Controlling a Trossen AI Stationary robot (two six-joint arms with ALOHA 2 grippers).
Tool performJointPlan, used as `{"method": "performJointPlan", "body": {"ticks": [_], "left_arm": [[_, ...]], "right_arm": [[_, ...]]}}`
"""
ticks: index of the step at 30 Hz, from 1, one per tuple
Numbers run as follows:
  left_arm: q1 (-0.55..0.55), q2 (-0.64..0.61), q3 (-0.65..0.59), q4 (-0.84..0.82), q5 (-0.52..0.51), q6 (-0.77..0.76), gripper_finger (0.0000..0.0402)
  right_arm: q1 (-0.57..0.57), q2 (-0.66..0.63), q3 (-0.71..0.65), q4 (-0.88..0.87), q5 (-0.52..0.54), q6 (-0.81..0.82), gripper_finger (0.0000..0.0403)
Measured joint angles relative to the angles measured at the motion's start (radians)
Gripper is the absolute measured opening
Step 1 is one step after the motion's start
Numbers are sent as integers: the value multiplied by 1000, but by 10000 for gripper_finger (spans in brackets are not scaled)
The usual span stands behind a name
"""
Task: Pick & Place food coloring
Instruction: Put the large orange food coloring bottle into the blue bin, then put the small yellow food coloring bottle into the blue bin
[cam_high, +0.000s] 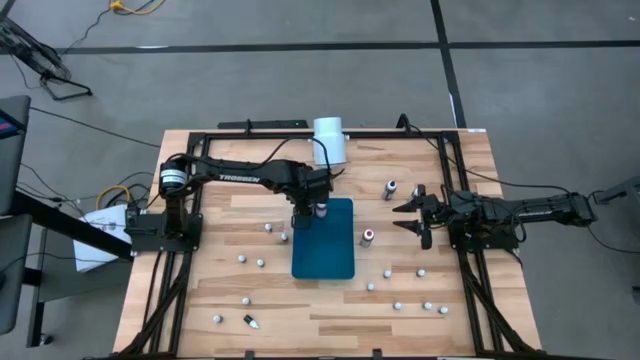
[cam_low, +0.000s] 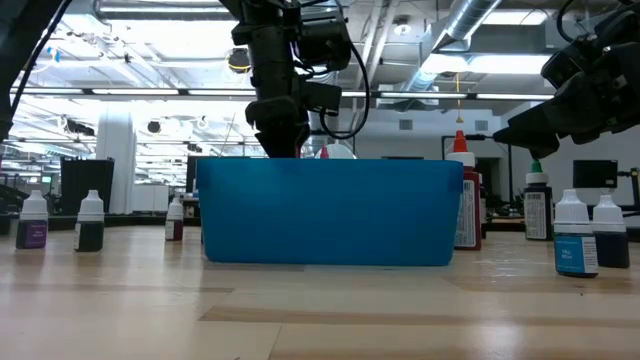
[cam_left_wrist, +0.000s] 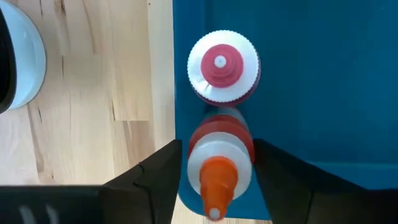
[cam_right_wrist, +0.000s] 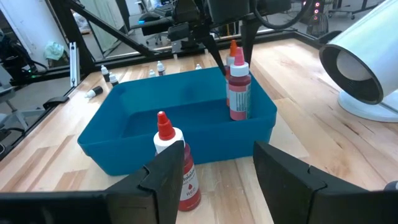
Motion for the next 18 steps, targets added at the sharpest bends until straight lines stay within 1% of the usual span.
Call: {"method": "performJointPlan", "body": {"ticks": [9, 18], "left_arm": [[-2, -29, 0, -4, -5, 15, 196], [-16, -95, 1, -41, -30, 33, 196]], "right_arm": [[0, 0, 0, 0, 0, 0, 184], [0, 0, 0, 0, 0, 0, 184]]}}
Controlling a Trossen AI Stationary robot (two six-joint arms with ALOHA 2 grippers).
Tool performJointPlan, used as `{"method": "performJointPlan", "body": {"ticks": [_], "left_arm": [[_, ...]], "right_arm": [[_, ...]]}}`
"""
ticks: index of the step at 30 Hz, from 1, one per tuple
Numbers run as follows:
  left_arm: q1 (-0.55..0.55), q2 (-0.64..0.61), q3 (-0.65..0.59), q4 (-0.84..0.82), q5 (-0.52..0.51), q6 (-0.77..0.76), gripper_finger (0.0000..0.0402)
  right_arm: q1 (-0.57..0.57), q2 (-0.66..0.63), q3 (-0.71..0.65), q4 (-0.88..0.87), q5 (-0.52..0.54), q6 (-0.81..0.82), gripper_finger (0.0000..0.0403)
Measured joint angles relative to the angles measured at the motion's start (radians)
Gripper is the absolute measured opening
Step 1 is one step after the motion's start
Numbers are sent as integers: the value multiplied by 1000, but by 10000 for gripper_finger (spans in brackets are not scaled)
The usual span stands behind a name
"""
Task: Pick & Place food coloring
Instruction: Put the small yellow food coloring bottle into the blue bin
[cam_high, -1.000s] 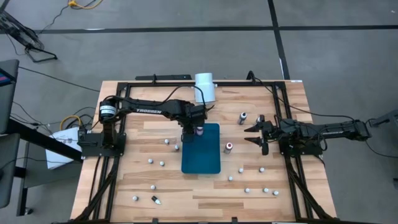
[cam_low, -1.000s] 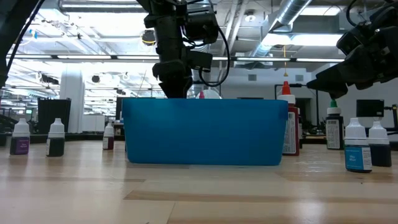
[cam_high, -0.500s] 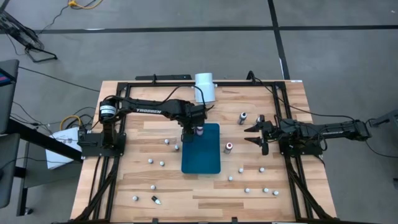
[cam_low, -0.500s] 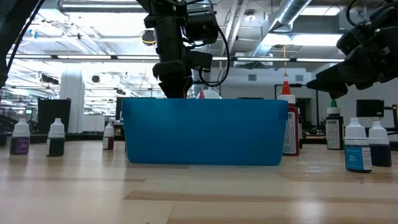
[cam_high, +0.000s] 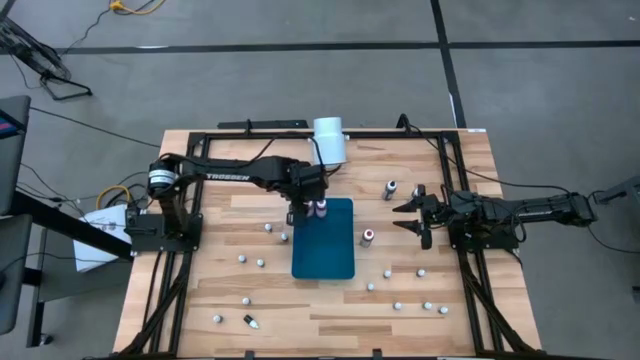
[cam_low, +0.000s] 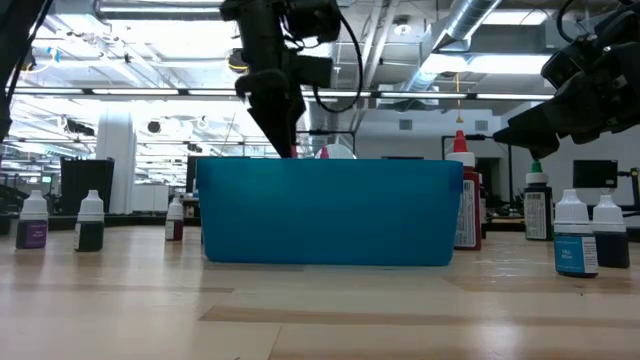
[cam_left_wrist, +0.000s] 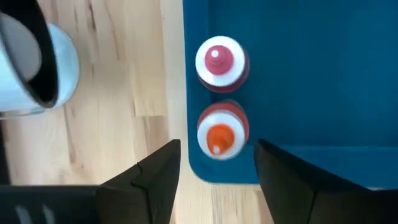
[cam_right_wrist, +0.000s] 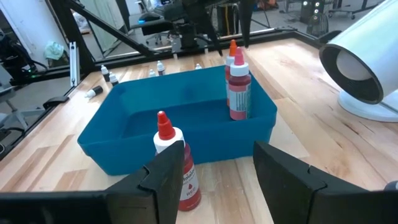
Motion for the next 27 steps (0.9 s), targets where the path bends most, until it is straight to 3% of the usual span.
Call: {"method": "performJointPlan", "body": {"ticks": [13, 21, 27], "left_arm": [[-105, -132, -13, -187, -22, 71, 196], [-215, -253, -212, -108, -29, 99, 196], [-239, -350, -374, -47, -108, 54, 196]], "right_arm": [[0, 0, 0, 0, 0, 0, 184], [0, 0, 0, 0, 0, 0, 184], [0, 0, 0, 0, 0, 0, 184]]}}
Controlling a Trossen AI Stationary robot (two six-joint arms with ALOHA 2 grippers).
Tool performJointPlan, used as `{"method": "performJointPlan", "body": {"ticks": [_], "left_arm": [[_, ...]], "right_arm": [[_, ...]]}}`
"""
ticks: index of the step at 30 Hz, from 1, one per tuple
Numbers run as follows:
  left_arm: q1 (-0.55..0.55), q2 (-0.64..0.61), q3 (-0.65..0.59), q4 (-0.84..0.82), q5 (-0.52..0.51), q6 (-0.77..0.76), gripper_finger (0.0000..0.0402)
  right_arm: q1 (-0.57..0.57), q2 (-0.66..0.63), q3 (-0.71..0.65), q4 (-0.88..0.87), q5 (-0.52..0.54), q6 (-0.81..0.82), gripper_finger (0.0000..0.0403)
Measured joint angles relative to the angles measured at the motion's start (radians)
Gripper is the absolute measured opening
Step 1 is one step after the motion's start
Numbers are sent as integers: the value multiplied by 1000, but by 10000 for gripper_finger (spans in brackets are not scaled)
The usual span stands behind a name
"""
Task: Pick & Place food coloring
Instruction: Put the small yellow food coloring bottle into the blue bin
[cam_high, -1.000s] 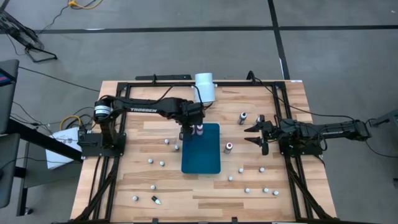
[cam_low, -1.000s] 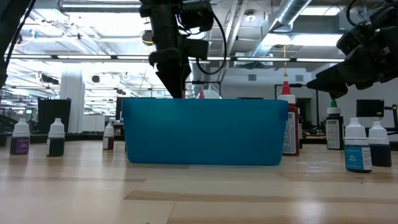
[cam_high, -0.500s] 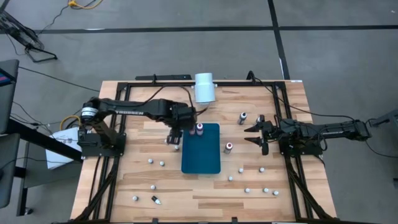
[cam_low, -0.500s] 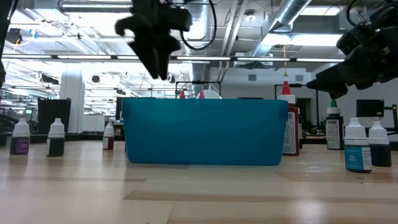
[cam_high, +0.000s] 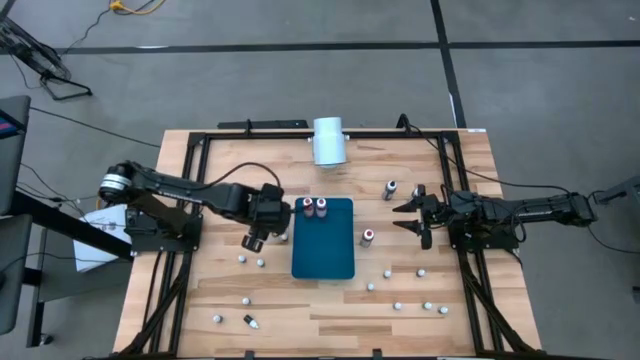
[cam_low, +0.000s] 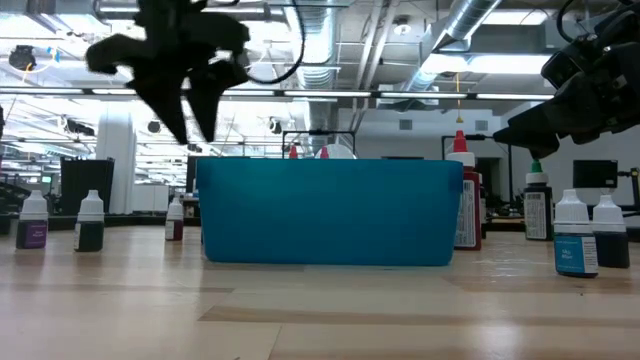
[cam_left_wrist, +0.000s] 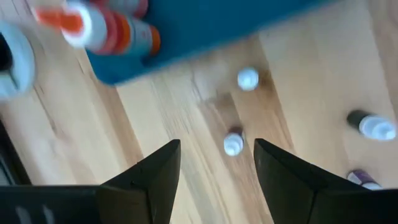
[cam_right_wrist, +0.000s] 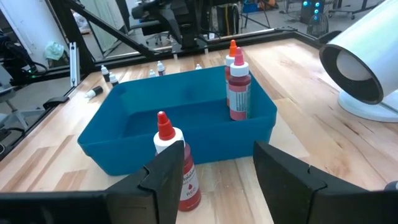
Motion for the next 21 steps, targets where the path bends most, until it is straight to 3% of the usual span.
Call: {"method": "performJointPlan", "body": {"ticks": [21], "left_arm": [[62, -41, -292, 299, 42, -63, 197]], "right_arm": [[0, 0, 0, 0, 0, 0, 184]]}}
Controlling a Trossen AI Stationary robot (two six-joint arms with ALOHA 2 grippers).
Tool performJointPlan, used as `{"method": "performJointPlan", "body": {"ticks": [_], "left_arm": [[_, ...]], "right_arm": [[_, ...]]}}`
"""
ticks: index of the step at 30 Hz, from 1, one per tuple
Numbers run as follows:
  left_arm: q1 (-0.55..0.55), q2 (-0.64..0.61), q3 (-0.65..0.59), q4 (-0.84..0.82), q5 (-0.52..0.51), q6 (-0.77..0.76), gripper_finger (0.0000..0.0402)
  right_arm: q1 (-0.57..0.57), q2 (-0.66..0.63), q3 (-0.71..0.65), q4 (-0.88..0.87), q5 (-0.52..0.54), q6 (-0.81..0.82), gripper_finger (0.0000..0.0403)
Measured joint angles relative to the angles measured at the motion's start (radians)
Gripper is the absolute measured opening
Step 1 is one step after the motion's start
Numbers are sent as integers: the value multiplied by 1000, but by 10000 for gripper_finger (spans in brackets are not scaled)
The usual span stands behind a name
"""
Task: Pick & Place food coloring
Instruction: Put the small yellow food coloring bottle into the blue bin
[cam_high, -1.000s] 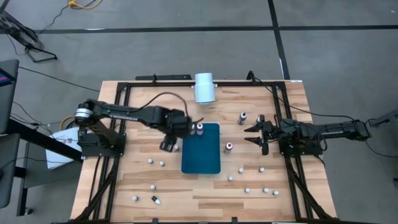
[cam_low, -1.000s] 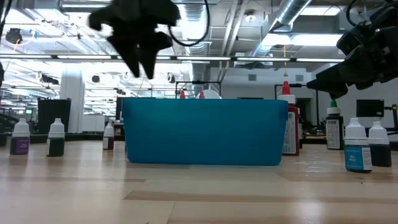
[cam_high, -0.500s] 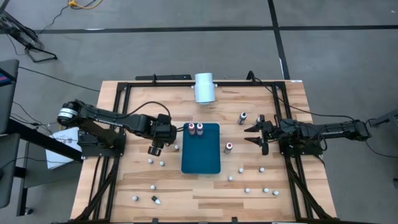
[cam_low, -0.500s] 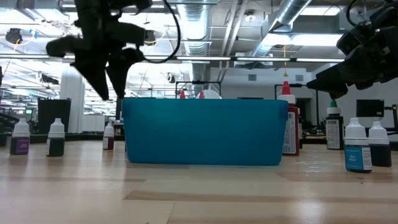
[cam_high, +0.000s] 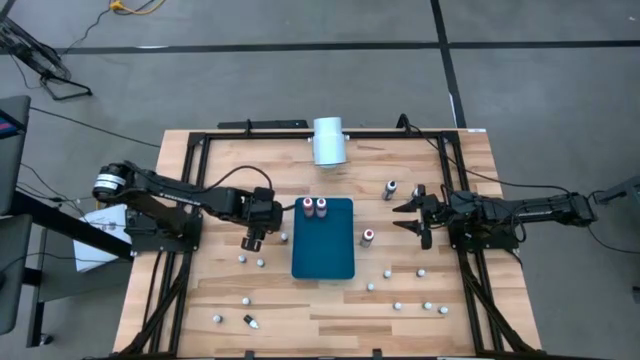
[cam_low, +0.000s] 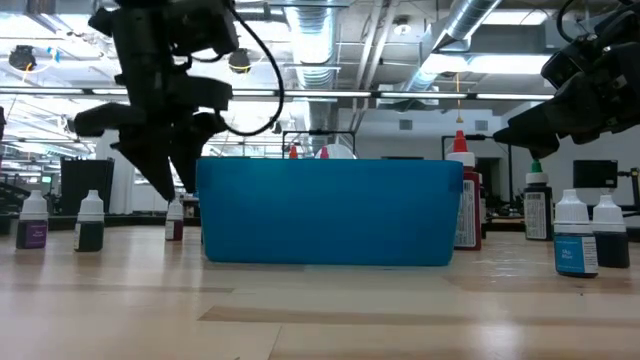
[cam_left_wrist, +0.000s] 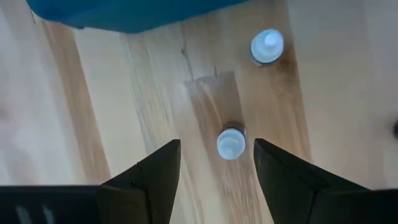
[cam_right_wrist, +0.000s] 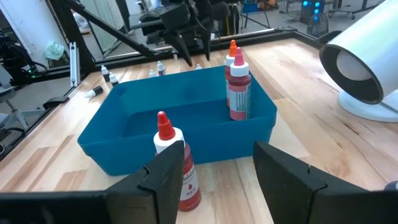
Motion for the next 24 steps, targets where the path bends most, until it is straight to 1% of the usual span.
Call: {"method": "performJointPlan", "body": {"ticks": [9, 16, 24], "left_arm": [[13, 32, -14, 22, 2, -13, 197], [19, 95, -14, 58, 26, -36, 197], [19, 106, -14, 57, 26, -51, 197]], "right_arm": [[0, 0, 0, 0, 0, 0, 184], [0, 0, 0, 0, 0, 0, 184], [0, 0, 0, 0, 0, 0, 184]]}}
